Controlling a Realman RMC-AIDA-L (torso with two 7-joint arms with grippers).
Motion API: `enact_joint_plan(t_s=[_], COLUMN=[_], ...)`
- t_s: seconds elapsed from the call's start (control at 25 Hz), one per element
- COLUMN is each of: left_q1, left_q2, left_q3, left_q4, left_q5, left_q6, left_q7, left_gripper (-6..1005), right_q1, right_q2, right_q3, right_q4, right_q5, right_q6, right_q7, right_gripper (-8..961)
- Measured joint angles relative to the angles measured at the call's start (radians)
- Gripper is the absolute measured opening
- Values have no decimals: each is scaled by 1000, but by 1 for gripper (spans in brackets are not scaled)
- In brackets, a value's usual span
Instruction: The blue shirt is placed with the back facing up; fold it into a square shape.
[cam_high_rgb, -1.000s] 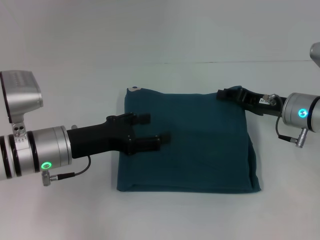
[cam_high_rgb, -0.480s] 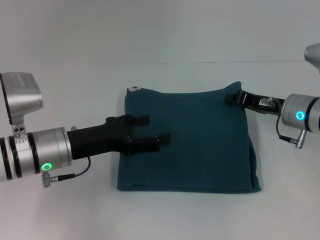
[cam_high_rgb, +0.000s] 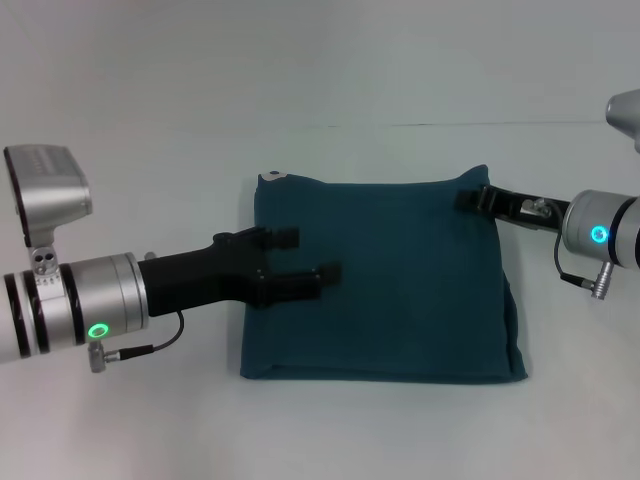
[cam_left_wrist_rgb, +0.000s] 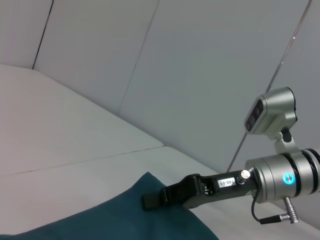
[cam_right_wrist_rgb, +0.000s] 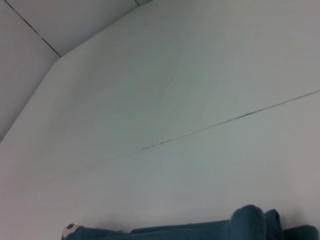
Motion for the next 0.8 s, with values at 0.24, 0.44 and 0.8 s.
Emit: enact_joint_plan(t_s=[0.24, 0.44, 0.8], left_q1=[-11, -28, -69], left_q2=[0, 3, 2], left_q3=[-4, -5, -3], left_q4=[0, 0, 0], left_q5=[-7, -43, -55], left_q6=[-33, -113, -294], left_q7=[-3, -30, -174], left_gripper=[937, 937, 937], right_q1=[-16, -77, -179], right_q2=[-1, -14, -103], right_q3=[9, 11, 31], right_q4=[-8, -78, -179], right_q5=[43, 125, 194], right_q6=[-23, -53, -282], right_q7=[-79, -120, -31], right_gripper=[59, 180, 485])
